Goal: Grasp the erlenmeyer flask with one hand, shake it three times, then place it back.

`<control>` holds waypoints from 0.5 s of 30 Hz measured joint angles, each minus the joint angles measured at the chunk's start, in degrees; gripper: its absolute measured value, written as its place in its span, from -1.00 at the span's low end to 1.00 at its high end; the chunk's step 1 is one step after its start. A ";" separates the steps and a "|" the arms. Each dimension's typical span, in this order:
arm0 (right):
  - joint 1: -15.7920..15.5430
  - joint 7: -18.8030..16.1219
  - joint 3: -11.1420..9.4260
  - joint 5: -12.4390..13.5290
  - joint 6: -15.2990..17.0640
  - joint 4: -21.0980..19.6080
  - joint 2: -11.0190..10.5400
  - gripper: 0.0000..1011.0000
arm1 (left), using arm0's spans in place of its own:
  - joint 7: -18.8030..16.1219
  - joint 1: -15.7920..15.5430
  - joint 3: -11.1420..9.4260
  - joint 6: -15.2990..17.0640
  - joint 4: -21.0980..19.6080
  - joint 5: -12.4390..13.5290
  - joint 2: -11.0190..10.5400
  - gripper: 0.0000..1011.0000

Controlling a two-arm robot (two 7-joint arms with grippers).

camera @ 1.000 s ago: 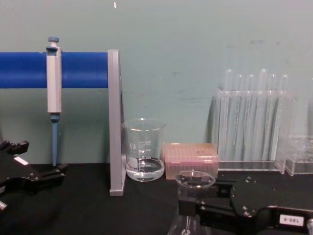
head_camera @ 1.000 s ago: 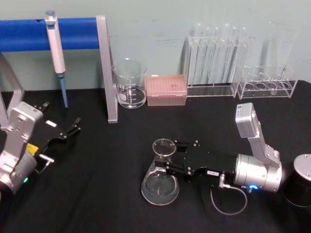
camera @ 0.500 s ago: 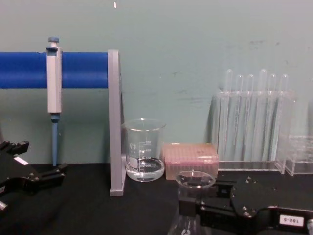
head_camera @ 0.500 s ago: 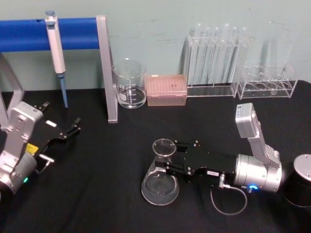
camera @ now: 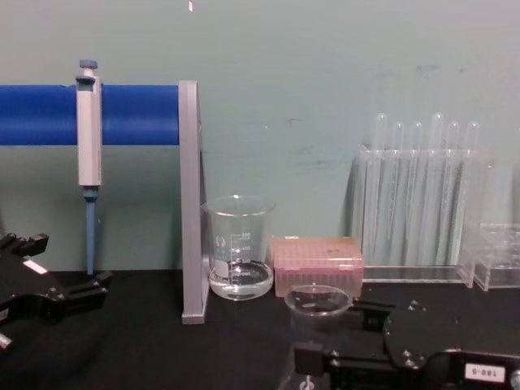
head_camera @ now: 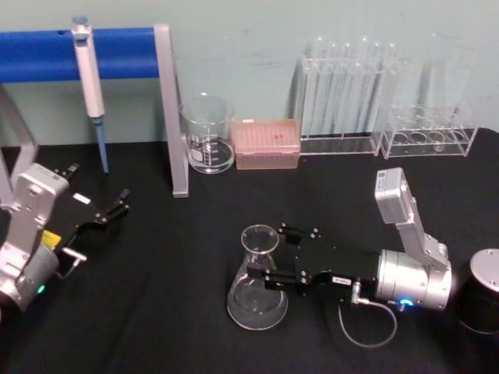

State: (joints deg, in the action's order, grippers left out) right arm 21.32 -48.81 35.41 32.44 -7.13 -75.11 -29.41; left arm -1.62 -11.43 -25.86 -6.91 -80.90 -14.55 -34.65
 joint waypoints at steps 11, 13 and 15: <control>0.04 -0.02 -0.03 0.20 -0.13 -0.07 0.03 0.97 | 0.00 0.00 0.00 0.00 0.00 0.00 0.00 0.98; 0.05 -0.02 -0.04 0.22 -0.16 -0.08 0.03 0.98 | 0.00 0.00 0.00 0.00 0.00 0.00 0.00 0.98; 0.05 -0.02 -0.05 0.23 -0.17 -0.09 0.03 0.98 | 0.00 0.00 0.00 0.00 0.00 0.00 0.00 0.98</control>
State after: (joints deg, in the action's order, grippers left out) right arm 21.38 -48.83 35.36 32.67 -7.29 -75.19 -29.38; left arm -1.62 -11.43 -25.86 -6.91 -80.90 -14.55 -34.64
